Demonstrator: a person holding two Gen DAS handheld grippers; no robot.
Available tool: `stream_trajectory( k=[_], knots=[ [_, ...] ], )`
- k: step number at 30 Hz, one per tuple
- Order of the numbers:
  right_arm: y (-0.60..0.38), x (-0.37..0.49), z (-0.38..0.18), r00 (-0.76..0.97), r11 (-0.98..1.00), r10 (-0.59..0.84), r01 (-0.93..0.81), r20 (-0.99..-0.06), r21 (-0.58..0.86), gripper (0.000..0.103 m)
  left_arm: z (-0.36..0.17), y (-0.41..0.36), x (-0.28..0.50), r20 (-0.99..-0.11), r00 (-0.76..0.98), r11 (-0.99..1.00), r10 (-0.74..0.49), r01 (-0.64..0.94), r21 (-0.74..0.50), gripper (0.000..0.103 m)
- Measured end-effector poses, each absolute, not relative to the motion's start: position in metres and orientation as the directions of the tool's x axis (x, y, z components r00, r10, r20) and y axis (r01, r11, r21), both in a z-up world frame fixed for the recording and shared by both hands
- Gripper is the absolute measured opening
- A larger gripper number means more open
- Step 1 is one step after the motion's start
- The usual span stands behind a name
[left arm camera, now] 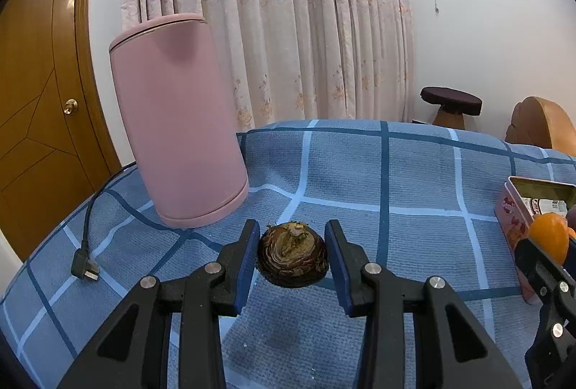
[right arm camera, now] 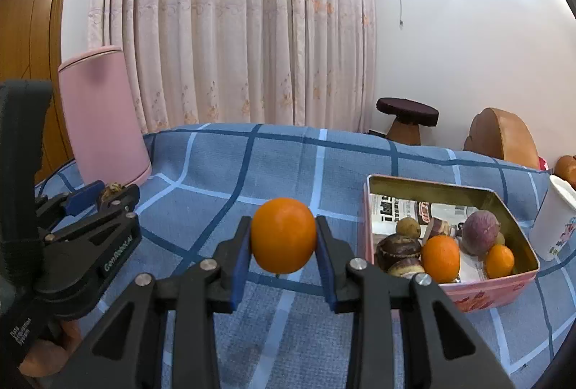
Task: Organize fruits
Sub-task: 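Lift both held fruits and carry them toward the pink tin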
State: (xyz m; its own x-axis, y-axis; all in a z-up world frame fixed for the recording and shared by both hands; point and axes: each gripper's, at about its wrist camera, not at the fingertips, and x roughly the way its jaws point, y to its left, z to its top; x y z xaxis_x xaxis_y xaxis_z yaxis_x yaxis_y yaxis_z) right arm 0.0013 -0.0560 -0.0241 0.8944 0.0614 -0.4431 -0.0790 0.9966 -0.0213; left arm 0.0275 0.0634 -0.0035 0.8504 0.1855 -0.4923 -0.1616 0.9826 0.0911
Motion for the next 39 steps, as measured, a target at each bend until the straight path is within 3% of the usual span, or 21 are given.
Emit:
stream_trajectory(
  k=[17,39],
  knots=[
    [-0.062,-0.013,-0.026,0.896,0.995,0.065,-0.090,-0.438,-0.036,0.036,-0.004,0.049,0.012,-0.505,0.853,0.991,0.129,-0.126,0.040,0.040],
    [-0.152,-0.035,-0.020,0.910,1.000,-0.024,0.016,-0.415,-0.023,0.036,0.003,-0.039,-0.006,-0.482,0.876,0.999,-0.020,0.038,0.029,0.040]
  ],
)
